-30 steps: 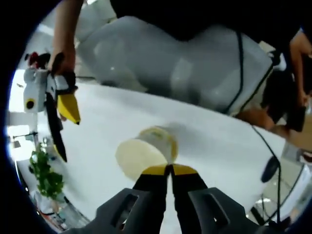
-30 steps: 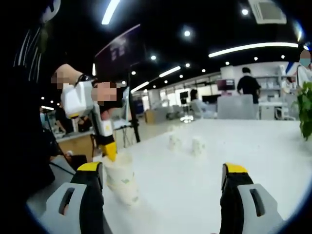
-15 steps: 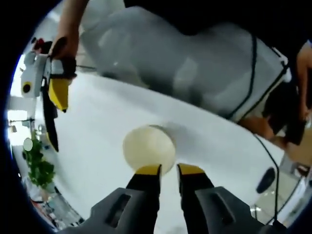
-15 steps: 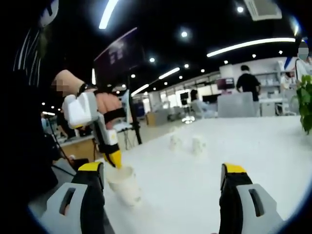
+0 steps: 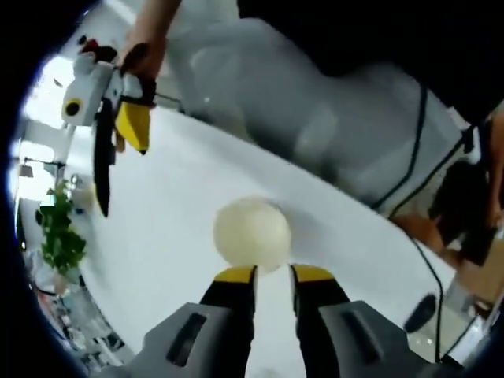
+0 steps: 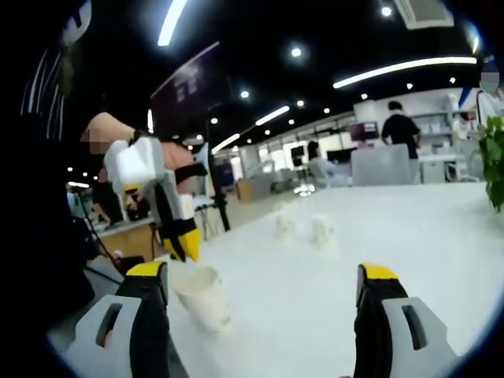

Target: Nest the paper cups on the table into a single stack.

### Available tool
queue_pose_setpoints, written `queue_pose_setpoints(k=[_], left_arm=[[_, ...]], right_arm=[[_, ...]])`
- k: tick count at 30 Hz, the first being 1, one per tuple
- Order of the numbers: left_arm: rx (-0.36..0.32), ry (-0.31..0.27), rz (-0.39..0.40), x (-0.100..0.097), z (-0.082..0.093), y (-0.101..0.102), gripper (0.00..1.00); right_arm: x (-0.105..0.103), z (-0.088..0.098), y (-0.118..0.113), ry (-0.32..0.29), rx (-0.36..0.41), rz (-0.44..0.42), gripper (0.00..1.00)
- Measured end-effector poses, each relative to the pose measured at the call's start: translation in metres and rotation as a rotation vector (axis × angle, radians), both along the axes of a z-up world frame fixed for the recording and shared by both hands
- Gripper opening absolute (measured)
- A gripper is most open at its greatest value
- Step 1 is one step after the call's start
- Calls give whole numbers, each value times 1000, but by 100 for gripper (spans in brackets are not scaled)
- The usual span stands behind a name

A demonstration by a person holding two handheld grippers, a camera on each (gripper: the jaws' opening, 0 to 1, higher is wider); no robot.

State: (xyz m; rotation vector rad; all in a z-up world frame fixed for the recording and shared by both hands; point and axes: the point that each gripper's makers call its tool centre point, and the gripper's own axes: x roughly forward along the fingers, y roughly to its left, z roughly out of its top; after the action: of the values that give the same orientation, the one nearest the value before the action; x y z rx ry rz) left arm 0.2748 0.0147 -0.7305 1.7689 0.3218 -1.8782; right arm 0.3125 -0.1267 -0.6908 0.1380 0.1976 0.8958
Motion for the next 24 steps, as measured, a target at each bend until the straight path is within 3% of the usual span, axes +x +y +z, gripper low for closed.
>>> queue_pose_setpoints(k=[3,6,9,12,17,19,24], left_arm=[[-42,10,50,2,8,0,14],[-133,46,181,8,18,-4,13],[-203,69,247,13,27,-6,12],[-289,101,389,21,37,-6,13],[-473,173,581,30,53,-9,15],[-584,178,682,42,62,-8,17],[-716,253,832,46,73,-2,19]], right_arm=[[3,5,1,-7,-2,-1,98],[5,7,2,-7,-6,-3,98],[5,7,1,-6,-10,-6,98],[5,7,1,-1,-9,-9,98],[4,5,1,10,-13,-16,98],[3,5,2,11,-13,-19,98],[1,5,6,20,-7,-10,98]])
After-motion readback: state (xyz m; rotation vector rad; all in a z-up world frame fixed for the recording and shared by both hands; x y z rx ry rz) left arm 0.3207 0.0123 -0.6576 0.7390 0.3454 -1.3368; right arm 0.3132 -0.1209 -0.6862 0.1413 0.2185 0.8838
